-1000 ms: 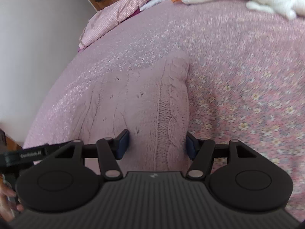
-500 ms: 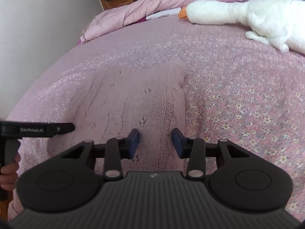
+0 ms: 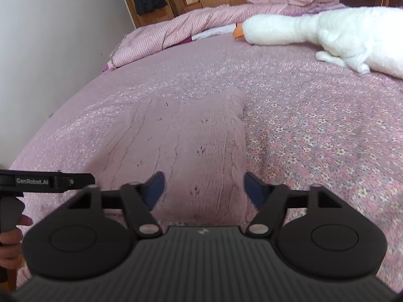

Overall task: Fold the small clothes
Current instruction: 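Open both grippers and withdraw from the folded cardigan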

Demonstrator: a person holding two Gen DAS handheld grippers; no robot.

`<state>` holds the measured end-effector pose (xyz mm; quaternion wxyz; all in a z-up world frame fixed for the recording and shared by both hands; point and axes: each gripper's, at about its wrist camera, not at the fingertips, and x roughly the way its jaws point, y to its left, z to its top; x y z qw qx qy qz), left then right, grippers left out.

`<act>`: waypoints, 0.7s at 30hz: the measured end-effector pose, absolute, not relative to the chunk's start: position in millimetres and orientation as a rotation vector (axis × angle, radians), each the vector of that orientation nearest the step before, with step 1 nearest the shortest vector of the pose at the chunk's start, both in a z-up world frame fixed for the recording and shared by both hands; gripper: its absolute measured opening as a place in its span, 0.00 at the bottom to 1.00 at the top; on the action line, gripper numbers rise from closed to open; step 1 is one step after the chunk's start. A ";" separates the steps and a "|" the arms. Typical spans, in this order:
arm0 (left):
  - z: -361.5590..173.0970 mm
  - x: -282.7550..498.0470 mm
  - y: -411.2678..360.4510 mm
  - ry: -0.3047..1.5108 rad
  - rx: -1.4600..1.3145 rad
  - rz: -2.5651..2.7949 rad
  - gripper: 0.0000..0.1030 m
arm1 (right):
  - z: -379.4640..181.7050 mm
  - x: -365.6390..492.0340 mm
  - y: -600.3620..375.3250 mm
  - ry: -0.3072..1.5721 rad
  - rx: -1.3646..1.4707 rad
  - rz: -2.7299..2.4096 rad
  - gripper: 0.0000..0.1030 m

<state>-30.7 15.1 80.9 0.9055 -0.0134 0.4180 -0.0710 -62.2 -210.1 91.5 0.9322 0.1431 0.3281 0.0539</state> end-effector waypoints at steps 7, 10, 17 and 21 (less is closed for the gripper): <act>69.4 -55.0 1.1 0.885 0.006 -0.131 1.00 | 83.6 -84.8 -203.7 0.693 0.288 0.097 0.79; 58.5 -59.9 -5.0 0.905 0.022 -0.132 1.00 | 76.9 -89.1 -201.5 0.716 0.281 0.089 0.80; 34.5 -62.4 -17.5 0.936 0.059 -0.099 1.00 | 60.0 -89.4 -194.5 0.750 0.244 0.067 0.80; 24.7 -59.3 -20.0 0.950 0.057 -0.082 1.00 | 53.1 -86.6 -192.1 0.758 0.223 0.054 0.80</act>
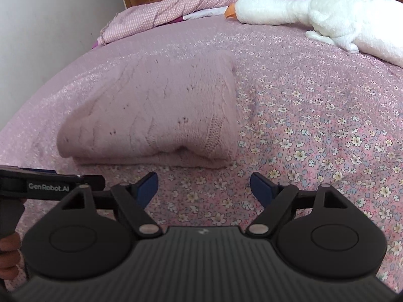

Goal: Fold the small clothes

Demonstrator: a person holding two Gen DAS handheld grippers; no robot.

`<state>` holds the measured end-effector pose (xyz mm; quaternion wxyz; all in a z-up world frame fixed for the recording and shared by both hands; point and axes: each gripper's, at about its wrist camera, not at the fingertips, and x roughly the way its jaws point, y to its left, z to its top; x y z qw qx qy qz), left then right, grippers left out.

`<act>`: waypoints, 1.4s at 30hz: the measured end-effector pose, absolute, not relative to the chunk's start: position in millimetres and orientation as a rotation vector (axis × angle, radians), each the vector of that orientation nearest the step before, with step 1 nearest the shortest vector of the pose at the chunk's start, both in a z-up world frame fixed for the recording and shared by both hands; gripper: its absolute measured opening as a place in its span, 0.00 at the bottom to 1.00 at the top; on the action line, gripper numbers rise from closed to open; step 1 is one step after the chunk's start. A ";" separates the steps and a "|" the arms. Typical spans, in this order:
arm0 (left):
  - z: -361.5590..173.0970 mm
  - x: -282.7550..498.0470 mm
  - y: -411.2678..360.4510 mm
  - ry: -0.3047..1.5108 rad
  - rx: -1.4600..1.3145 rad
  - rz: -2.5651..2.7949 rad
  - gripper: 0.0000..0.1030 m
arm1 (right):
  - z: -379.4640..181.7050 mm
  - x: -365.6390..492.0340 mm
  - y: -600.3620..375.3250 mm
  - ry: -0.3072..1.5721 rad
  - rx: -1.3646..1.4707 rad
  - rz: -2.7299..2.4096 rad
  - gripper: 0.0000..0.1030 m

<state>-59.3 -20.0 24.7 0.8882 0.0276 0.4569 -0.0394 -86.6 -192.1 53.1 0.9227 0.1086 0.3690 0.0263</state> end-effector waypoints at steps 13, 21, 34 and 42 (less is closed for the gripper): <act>12.8 -51.8 -24.5 0.951 0.079 -0.050 1.00 | 44.3 -81.3 -188.0 0.772 0.200 0.044 0.84; 11.4 -50.9 -25.3 0.948 0.074 -0.044 1.00 | 43.6 -80.2 -187.0 0.772 0.204 0.047 0.87; 11.8 -51.2 -25.6 0.948 0.072 -0.042 1.00 | 41.8 -79.8 -186.0 0.769 0.212 0.048 0.90; 11.7 -52.9 -24.2 0.948 0.072 -0.042 1.00 | 42.2 -79.9 -186.0 0.769 0.214 0.049 0.90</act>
